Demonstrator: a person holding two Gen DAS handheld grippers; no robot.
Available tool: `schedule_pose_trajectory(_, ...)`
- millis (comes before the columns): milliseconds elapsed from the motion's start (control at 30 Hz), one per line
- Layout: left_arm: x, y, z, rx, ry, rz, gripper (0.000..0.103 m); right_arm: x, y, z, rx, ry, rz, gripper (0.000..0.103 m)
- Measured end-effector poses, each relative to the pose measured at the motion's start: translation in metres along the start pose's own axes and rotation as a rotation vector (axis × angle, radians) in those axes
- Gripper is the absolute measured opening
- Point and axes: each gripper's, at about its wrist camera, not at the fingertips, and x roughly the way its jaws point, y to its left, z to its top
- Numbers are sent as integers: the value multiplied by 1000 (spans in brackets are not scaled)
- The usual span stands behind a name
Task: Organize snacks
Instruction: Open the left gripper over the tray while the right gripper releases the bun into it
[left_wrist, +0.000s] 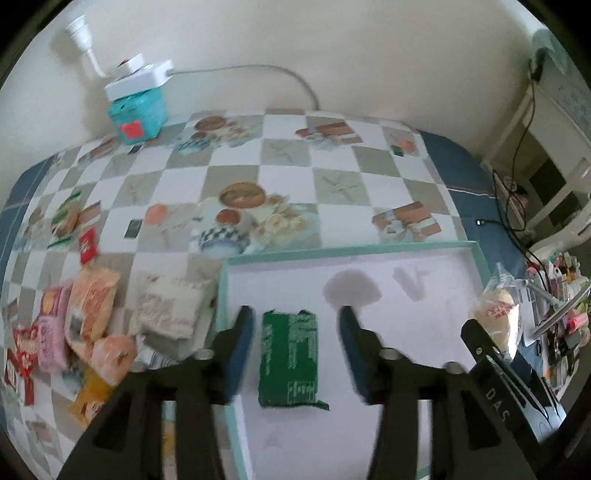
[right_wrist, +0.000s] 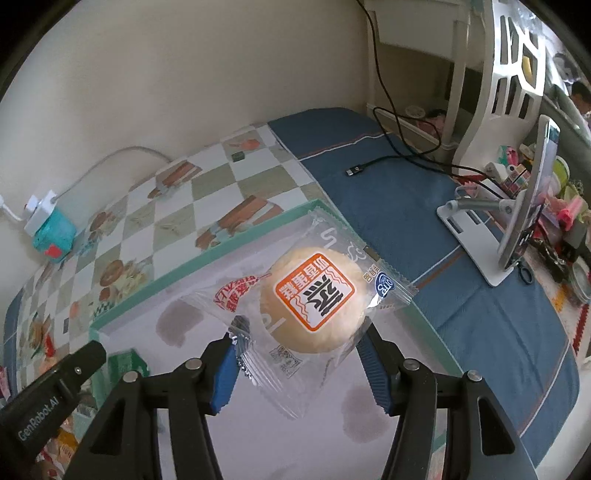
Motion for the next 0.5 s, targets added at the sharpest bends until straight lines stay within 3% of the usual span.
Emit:
schedule_pose_trajectory(33,1,-1,0,4,-3,-2,71,1,0,1,-6,-1,-5,65)
schedule_pose_trajectory(133,0,0,1,3,3,3,73,0,1,3,-15,-7,-8,77)
schedule_pose_trajectory(267,-5,14,0,-40,15,7,87,-6,3,4,-34,-10,-1,84)
schedule_pose_trajectory(433,-21,41,-7,-104,14,34,87,-17,0,1,-29,-17,10,103)
schedule_pose_trajectory(500,-29,54,-12,-137,4,36,87,-24,-2,-1,-23,-20,15,103)
